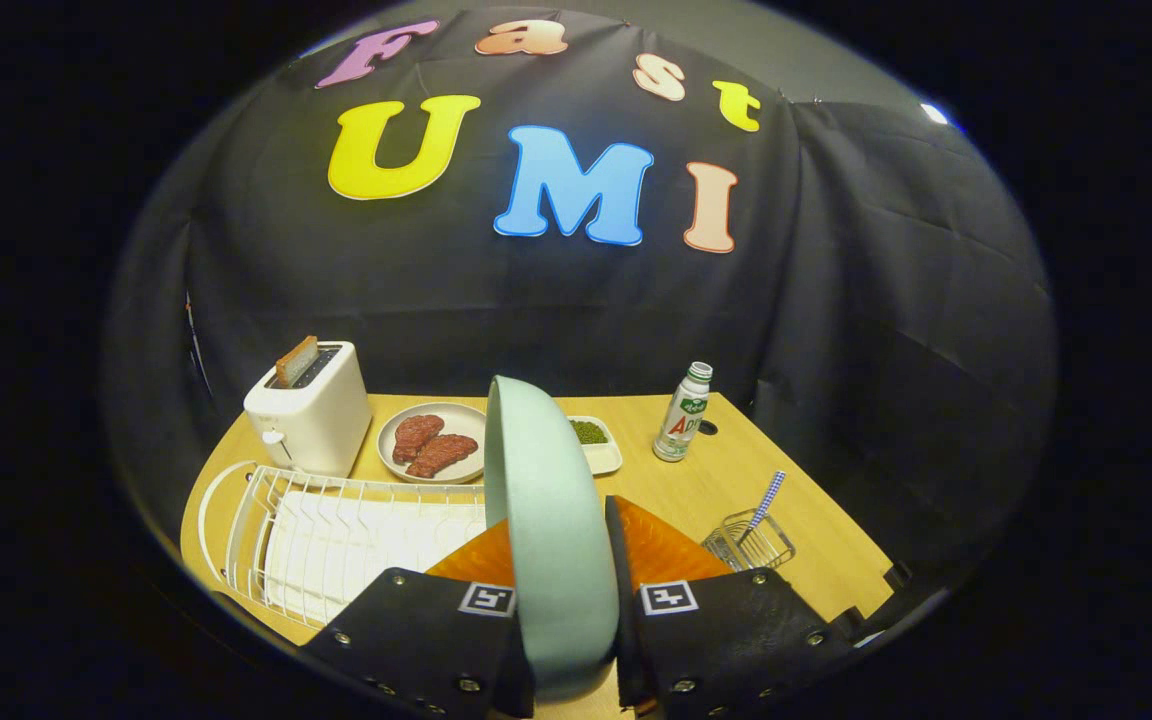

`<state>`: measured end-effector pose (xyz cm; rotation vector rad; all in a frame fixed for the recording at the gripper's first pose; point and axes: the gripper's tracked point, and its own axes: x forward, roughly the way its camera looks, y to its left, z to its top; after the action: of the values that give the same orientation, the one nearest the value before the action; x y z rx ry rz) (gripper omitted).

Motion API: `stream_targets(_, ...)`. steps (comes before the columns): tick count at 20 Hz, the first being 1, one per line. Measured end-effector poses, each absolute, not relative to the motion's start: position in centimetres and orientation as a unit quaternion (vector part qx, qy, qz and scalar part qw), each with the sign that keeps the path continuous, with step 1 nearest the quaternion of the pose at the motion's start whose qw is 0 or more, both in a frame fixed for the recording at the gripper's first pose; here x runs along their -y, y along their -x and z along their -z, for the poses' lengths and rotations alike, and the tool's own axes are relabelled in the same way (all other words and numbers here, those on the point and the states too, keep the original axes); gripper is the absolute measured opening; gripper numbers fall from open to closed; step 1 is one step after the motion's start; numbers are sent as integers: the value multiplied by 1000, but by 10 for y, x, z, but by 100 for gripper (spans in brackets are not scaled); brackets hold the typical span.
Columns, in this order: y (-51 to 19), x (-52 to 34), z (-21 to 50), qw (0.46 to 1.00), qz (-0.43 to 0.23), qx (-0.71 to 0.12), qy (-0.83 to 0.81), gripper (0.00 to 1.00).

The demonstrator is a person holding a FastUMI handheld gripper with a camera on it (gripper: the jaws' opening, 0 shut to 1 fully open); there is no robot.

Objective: Take the plate from the dish rack, then take the spoon from the basket and place it into the plate.

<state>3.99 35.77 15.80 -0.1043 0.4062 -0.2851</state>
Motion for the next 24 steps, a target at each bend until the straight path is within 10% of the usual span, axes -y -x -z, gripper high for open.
stream_targets(24,105,-364,-7,942,24,-329,-55,30)
